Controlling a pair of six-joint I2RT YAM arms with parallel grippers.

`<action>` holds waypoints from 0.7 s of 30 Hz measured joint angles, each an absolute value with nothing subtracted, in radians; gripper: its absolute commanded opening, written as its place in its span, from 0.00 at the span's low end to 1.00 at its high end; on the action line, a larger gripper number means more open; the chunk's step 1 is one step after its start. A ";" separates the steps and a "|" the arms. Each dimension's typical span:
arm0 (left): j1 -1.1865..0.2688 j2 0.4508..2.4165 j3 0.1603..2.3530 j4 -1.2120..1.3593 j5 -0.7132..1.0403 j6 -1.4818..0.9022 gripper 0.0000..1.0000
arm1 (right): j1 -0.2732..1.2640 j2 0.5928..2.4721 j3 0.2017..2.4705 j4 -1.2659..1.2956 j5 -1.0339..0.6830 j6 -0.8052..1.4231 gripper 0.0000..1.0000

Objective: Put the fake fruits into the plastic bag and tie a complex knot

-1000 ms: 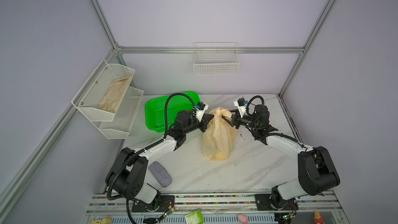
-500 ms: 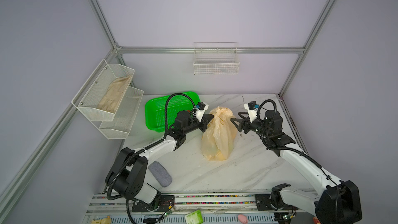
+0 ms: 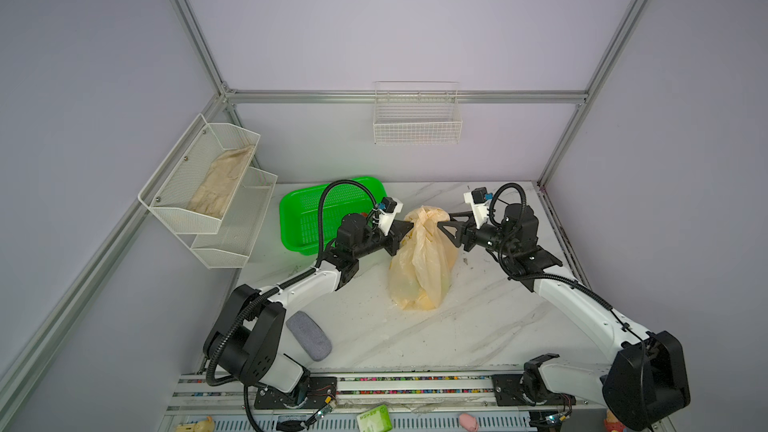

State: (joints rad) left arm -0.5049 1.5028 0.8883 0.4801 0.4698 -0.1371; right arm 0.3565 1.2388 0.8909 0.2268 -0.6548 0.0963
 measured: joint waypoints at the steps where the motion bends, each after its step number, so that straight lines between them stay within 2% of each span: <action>1: -0.505 1.503 0.888 0.480 0.471 -0.137 0.00 | 0.357 1.244 0.896 0.233 -0.657 0.097 0.41; 4: -0.505 1.503 0.888 0.480 0.473 -0.137 0.00 | 0.361 1.254 0.904 0.248 -0.666 0.103 0.28; 8: -0.505 1.503 0.888 0.480 0.473 -0.137 0.00 | 0.364 1.261 0.906 0.254 -0.673 0.103 0.18; 12: -0.505 1.503 0.888 0.480 0.474 -0.137 0.00 | 0.366 1.264 0.906 0.253 -0.666 0.104 0.00; 17: -0.505 1.487 0.888 0.468 0.459 -0.137 0.00 | 0.366 1.263 0.906 0.232 -0.601 0.104 0.00; 21: -0.499 1.409 0.884 0.423 0.380 -0.146 0.00 | 0.361 1.253 0.907 0.157 -0.509 0.104 0.00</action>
